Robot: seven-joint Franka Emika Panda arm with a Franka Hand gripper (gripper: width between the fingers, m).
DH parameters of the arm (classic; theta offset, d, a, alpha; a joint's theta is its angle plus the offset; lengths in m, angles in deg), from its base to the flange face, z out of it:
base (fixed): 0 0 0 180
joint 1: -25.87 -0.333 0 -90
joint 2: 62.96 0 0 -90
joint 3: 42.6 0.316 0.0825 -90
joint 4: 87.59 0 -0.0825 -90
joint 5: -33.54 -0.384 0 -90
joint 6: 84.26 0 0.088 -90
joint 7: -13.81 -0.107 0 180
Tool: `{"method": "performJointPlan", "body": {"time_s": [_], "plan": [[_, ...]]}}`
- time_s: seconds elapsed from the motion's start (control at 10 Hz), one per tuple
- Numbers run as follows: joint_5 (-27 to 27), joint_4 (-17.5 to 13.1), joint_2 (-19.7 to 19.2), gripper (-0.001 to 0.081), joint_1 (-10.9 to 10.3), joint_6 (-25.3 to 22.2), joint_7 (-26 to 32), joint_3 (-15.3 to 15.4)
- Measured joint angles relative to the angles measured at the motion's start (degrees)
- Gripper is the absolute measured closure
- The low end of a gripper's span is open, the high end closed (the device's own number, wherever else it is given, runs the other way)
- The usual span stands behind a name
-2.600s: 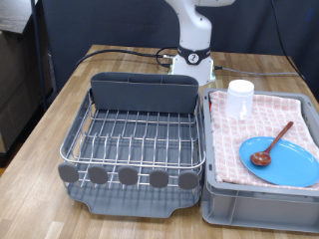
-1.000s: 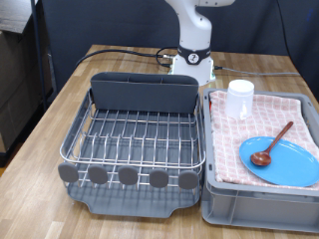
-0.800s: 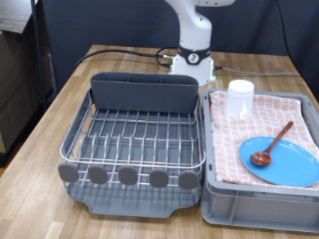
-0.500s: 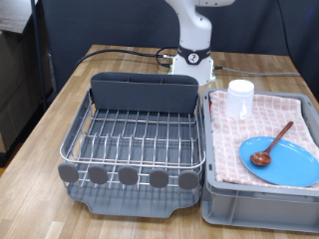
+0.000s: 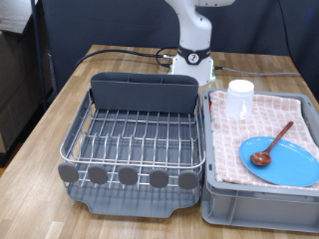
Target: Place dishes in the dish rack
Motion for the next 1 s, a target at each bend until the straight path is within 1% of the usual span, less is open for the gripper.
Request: {"method": "performJointPlan", "body": {"time_s": [0.1,0.5,0.6,0.7,0.8,1.0], "plan": [[-0.01,0.84,-0.95,0.0003,0.00,2.20,-0.27,0.27],[0.01,5.30,-4.92,0.0003,0.01,13.80,-1.14,0.53],[0.03,5.88,-5.57,0.0003,0.01,15.80,-1.14,0.59],[0.02,5.82,-5.57,0.0003,0.02,15.42,-1.14,0.58],[0.44,5.93,-5.62,0.0003,0.03,16.12,-1.07,0.58],[1.26,7.20,-6.22,0.0003,0.03,19.46,-1.13,0.65]]}}
